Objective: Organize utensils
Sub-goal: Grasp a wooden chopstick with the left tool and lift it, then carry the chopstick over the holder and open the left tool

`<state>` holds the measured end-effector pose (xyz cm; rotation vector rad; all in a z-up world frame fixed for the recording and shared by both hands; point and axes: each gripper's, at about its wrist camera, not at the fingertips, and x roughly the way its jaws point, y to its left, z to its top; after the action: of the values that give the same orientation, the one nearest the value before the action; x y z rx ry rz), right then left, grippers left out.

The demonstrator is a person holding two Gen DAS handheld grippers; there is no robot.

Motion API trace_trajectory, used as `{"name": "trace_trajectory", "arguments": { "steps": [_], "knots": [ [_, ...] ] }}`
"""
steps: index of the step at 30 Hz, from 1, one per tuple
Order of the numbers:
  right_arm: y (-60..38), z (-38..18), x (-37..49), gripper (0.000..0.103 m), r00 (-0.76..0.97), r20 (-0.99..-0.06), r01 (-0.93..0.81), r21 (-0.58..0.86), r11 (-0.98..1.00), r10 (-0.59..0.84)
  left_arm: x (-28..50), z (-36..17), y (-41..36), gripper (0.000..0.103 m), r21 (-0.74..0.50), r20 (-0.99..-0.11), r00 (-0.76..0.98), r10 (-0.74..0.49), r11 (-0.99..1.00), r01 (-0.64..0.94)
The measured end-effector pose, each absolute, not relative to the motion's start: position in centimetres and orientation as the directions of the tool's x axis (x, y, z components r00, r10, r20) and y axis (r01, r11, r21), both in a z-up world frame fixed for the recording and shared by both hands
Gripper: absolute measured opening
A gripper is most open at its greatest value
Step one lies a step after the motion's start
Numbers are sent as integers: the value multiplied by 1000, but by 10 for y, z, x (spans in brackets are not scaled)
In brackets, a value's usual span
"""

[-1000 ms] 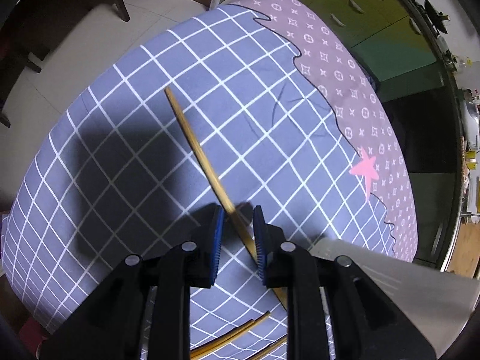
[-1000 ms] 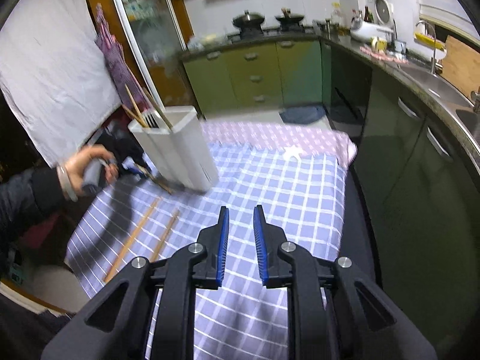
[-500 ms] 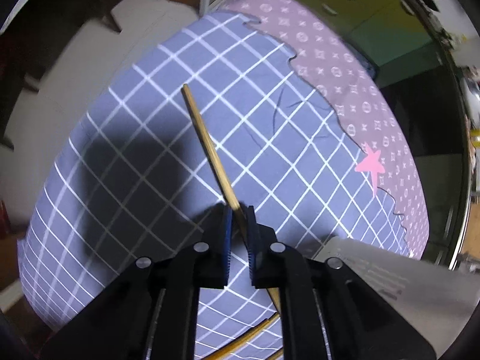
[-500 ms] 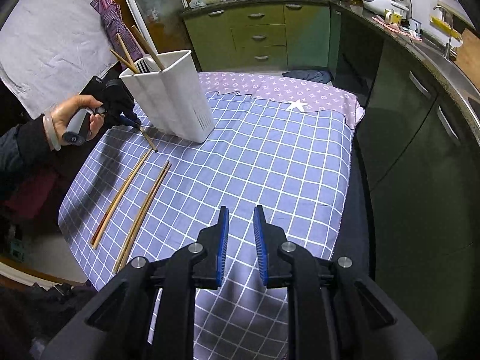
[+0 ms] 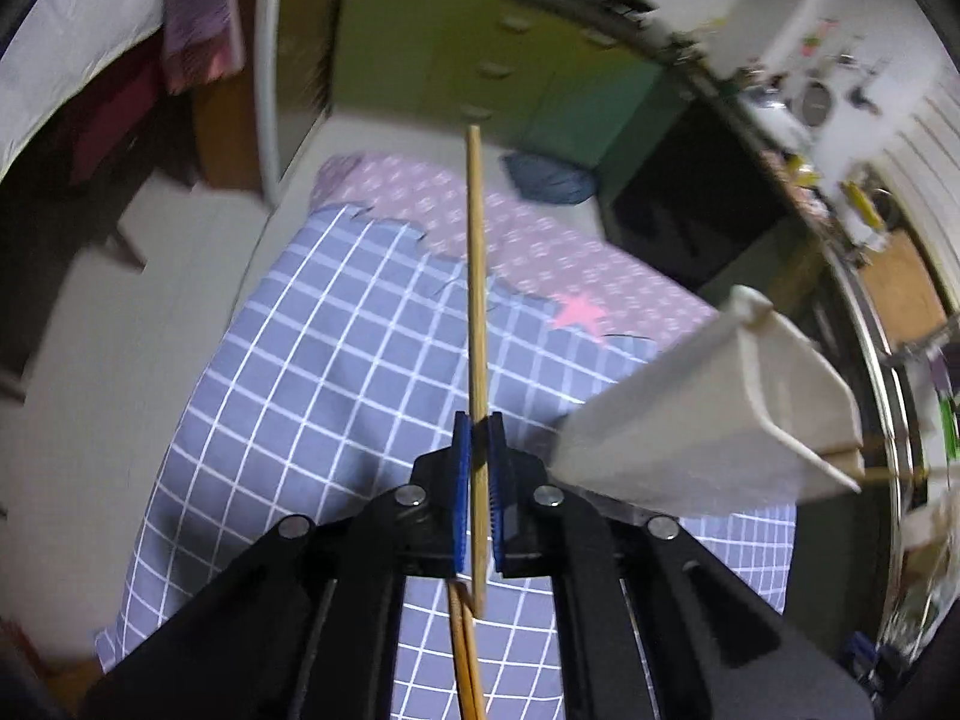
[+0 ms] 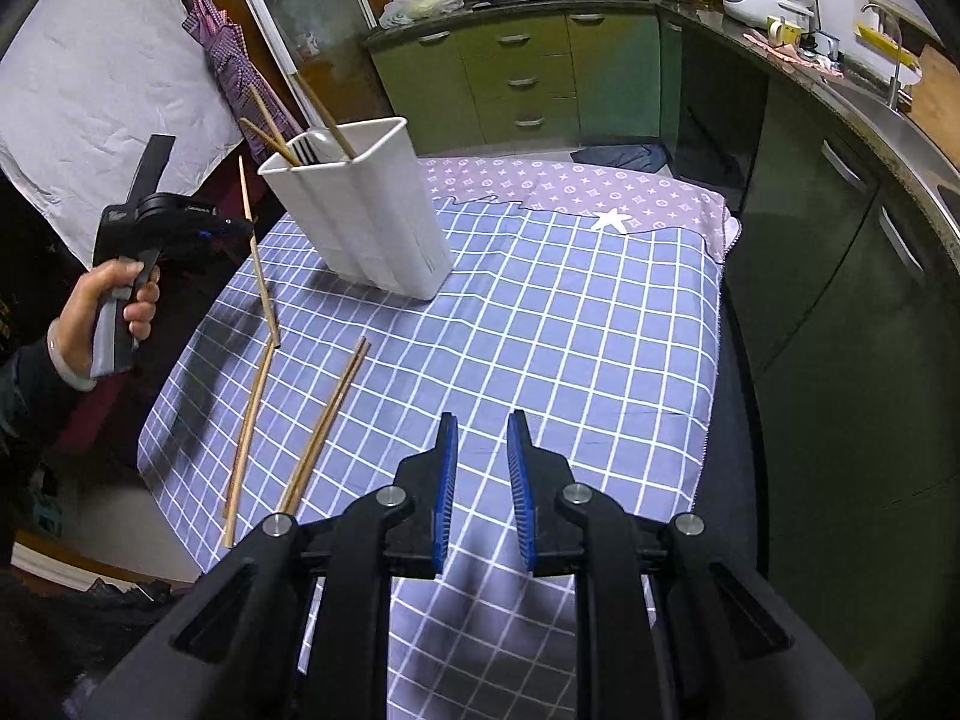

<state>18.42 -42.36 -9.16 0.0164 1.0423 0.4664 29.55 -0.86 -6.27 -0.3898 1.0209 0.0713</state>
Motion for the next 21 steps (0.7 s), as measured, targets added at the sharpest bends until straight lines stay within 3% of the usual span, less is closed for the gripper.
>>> {"name": "trace_trajectory", "arguments": {
  "steps": [8,21],
  "knots": [
    [-412,-83,164,17,418,-831,-363,218,906,368,262,-38,-33,5,-283,-733,661,-161,956,-82],
    [-397,-75,149,17,420,-834,-373,200,906,357,222,-8,-57,0,-232,-701,676,-227,969,84]
  ]
}}
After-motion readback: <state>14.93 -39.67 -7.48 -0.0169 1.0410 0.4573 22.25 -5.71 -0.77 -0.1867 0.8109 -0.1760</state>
